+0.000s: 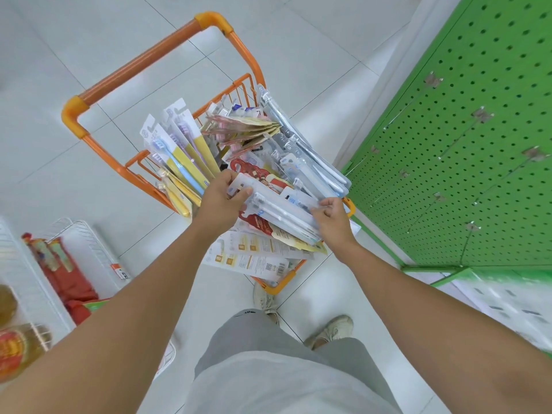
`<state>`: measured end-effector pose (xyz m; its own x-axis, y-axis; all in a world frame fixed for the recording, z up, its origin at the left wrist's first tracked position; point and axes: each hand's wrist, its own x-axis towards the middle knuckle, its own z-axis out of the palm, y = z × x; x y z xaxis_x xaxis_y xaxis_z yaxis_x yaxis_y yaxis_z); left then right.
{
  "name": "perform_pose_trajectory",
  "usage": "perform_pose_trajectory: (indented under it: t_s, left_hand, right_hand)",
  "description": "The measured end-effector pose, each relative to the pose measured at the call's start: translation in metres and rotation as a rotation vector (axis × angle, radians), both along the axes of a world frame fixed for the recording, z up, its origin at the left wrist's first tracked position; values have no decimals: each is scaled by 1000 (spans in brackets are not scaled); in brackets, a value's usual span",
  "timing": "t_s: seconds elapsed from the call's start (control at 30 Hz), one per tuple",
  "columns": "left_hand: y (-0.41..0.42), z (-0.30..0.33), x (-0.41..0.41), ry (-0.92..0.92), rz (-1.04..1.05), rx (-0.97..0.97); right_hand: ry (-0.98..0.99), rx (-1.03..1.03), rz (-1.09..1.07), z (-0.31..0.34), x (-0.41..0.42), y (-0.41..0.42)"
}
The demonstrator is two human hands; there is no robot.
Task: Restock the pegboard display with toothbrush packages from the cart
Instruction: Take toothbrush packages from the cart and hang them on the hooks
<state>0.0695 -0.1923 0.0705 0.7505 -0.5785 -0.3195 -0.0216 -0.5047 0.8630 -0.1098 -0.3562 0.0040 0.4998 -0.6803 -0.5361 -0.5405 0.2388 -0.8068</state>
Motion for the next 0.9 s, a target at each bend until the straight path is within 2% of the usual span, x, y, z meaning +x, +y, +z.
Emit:
perform_pose_trajectory:
  t_s: [0.1,0.27,0.43,0.7,0.8,0.9]
  left_hand:
    - [-8,-1,3,43,30,19]
    - [-9,1,17,317,-53,46]
    - [-14,0,5,177,-102,99]
    - [-14,4,2,203,-38,96]
    - [-11,9,1,212,-26,67]
    - [-7,15,1,220,16,26]
  right_hand:
    - [-13,12,-71,-9,3,3]
    - [1,6,-147,-18,8,2]
    - [47,-68,-134,-19,7,5]
    - [93,-77,-95,-4,11,1]
    - [36,-60,-48,11,7,1]
    - [-105,-82,-60,35,0,0]
